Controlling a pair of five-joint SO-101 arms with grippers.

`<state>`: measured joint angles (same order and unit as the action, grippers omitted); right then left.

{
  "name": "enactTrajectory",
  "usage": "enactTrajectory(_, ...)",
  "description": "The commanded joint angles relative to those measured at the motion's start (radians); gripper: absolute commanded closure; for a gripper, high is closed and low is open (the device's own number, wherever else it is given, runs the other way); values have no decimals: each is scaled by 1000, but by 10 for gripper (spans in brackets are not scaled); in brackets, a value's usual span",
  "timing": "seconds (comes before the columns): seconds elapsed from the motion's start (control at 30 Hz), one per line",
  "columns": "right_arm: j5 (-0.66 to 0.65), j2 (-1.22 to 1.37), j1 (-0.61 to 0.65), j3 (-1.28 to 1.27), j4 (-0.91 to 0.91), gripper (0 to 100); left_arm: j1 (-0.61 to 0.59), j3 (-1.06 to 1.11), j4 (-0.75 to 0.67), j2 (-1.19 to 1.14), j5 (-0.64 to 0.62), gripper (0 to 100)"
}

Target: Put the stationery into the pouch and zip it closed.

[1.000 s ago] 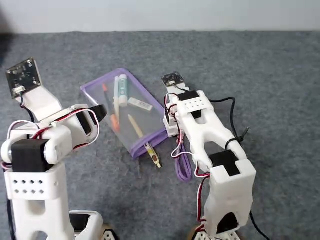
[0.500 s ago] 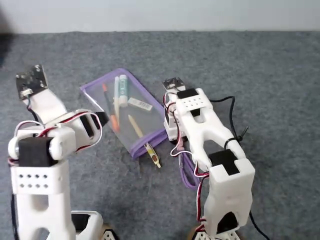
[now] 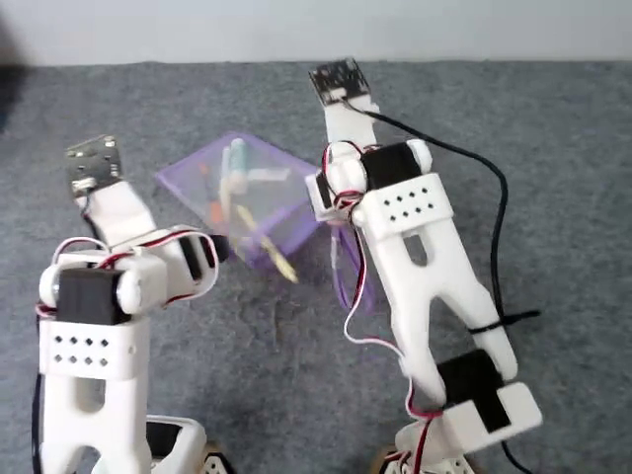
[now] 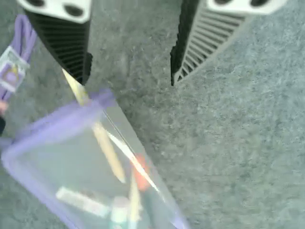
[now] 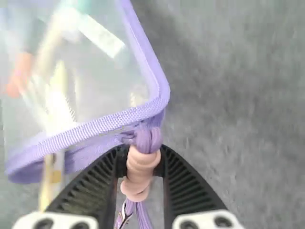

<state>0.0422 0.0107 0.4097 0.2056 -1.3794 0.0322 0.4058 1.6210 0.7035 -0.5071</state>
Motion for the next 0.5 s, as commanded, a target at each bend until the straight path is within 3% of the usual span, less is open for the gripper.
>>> enactTrajectory(0.0,9,-108,47,120,22,991,68,-12,-18,25,6,739)
enactTrajectory(0.17,2,-137,77,229,114,991,89,-62,-9,26,5,739)
enactTrajectory(0.47,-3,-143,97,367,142,991,87,-412,89,26,-5,739)
